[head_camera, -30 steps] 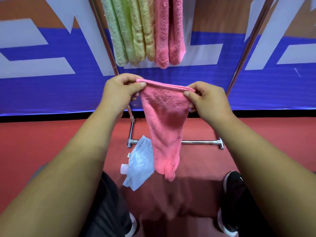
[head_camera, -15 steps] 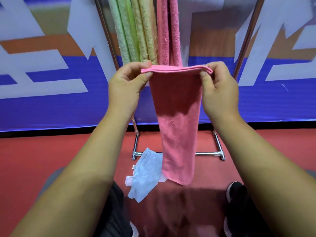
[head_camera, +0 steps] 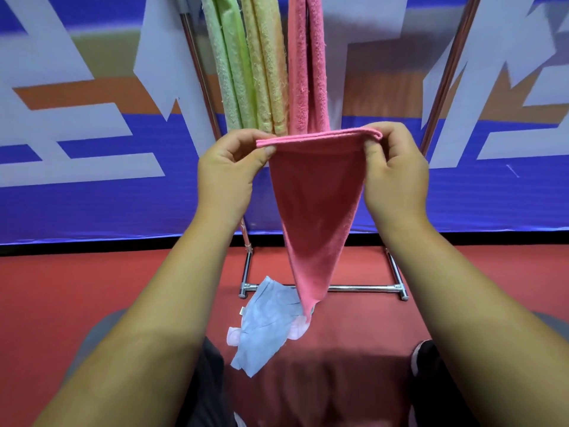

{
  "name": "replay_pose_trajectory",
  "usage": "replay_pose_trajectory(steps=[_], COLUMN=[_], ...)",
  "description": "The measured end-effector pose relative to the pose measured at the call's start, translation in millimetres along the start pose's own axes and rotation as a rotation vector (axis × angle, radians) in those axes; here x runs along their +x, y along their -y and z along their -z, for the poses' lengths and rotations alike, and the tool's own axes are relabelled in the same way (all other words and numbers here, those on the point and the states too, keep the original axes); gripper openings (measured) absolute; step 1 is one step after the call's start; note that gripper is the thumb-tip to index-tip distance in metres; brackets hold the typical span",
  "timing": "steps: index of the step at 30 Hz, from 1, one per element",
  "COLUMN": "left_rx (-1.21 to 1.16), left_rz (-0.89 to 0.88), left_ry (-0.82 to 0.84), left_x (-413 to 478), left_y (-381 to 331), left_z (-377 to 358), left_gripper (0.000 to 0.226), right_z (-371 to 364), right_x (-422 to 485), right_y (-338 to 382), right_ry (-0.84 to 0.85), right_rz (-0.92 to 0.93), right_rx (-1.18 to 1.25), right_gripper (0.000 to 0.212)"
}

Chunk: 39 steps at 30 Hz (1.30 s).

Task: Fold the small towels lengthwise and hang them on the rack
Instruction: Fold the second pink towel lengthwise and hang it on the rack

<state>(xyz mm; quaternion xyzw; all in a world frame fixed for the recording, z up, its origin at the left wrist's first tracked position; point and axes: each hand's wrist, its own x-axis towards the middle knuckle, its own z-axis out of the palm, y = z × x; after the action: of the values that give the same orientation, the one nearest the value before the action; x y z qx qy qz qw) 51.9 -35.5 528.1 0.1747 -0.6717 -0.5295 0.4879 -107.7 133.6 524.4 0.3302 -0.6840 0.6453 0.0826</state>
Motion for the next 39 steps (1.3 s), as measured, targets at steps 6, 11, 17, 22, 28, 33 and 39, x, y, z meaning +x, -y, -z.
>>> replay_pose_trajectory(steps=[6,11,17,22,28,33,39], left_rx=[0.035,-0.061,-0.235,-0.197,-0.143,-0.149,-0.165], left_rz=[0.031,0.182,0.253,0.288,0.337,0.373,0.386], left_ry=[-0.009,-0.041,-0.005,-0.012,-0.040,-0.099,-0.137], left_x=[4.0,5.1,5.6,3.5,-3.1,-1.9,0.4], left_y=[2.3,7.8,0.1,9.4,24.7,38.0,43.9], left_z=[6.7,7.6,6.4,6.5,1.6,-3.1,-3.4], left_gripper=[0.019,0.017,0.010,0.011,0.011,0.015,0.015], right_z=[-5.7,-11.8,-12.4,-14.1,-16.6,-22.9,-25.8], right_x=[5.5,8.5,9.4,8.0,6.4,4.1,5.7], right_y=[-10.0,-18.2,-15.8,-20.5,-29.6,-40.7,-46.2], right_ry=[0.023,0.094,0.076,0.108,0.084,0.097,0.095], right_rz=[-0.083,-0.201,-0.217,-0.270,-0.353,-0.366,-0.323], right_rx=[0.060,0.214,0.234,0.262,0.272,0.210,0.071], right_gripper=[0.013,0.013,0.015,0.015,0.015,0.017,0.021])
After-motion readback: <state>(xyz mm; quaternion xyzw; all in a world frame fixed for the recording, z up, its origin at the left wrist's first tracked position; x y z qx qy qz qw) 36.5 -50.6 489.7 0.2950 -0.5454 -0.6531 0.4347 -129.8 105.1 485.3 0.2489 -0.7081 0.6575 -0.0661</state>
